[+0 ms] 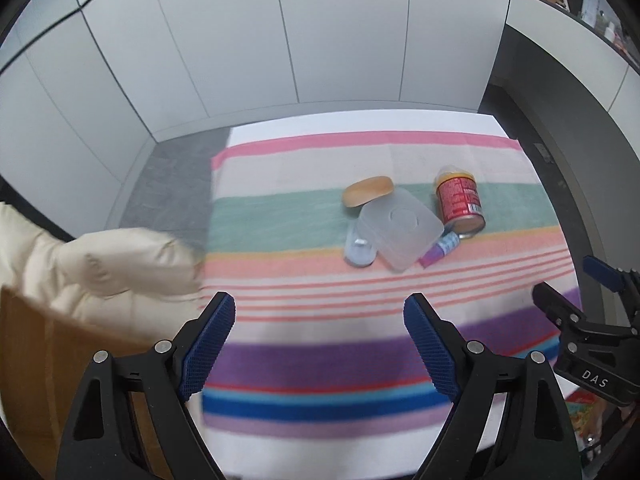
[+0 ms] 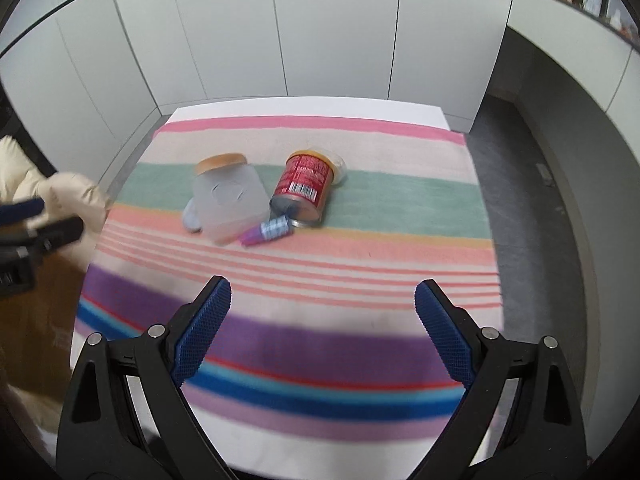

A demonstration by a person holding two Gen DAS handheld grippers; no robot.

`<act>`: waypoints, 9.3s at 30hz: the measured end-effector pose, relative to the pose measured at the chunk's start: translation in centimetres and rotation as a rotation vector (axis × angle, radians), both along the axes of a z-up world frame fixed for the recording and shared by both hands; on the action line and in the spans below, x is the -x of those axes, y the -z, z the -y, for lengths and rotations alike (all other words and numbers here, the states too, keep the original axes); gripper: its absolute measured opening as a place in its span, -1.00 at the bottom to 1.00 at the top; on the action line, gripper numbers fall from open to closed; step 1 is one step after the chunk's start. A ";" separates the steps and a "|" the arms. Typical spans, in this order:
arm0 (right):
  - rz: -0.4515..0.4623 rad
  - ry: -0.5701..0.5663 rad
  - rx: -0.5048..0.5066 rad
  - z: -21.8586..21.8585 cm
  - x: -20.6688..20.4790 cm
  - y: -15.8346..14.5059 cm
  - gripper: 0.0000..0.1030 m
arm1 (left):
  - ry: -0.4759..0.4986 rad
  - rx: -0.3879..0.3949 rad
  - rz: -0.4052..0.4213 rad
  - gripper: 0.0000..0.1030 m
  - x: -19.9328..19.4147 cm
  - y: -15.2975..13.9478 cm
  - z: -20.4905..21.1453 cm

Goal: Organize objects
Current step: 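Grasp the clear plastic case with the left tool while the right tool grasps the red can, then lift the plastic case and red can and carry them over the cardboard box, then open both tools to drop the case and can into the box, then withdraw both tools from the box back toward the striped cloth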

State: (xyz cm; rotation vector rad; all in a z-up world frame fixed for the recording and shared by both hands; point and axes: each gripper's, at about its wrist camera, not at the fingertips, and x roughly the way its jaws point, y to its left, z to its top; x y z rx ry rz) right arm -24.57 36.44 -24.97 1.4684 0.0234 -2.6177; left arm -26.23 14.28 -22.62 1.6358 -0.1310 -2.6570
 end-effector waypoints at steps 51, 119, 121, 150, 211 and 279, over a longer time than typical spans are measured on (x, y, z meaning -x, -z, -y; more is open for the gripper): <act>0.114 0.048 0.117 -4.8 7.3 8.1 0.10 | -0.194 0.024 0.168 0.66 11.2 11.3 -8.7; -0.098 -0.096 0.045 1.1 -7.6 -17.6 0.10 | 0.044 -0.039 -0.171 0.64 -13.0 -17.3 -2.3; -0.093 -0.095 0.042 0.9 -9.0 -17.5 0.10 | 0.047 -0.041 -0.180 0.64 -14.2 -17.8 -2.3; -0.023 -0.119 0.038 0.3 -20.9 -14.7 0.10 | 0.029 -0.006 -0.157 0.64 -24.2 -14.2 0.0; 0.026 -0.892 0.024 42.9 -15.4 -10.0 0.10 | -0.760 0.087 -0.092 0.65 -25.3 -8.9 34.8; 0.031 -0.521 -0.052 24.2 -17.2 -10.5 0.80 | -0.476 -0.009 -0.102 0.73 -28.9 -10.9 20.2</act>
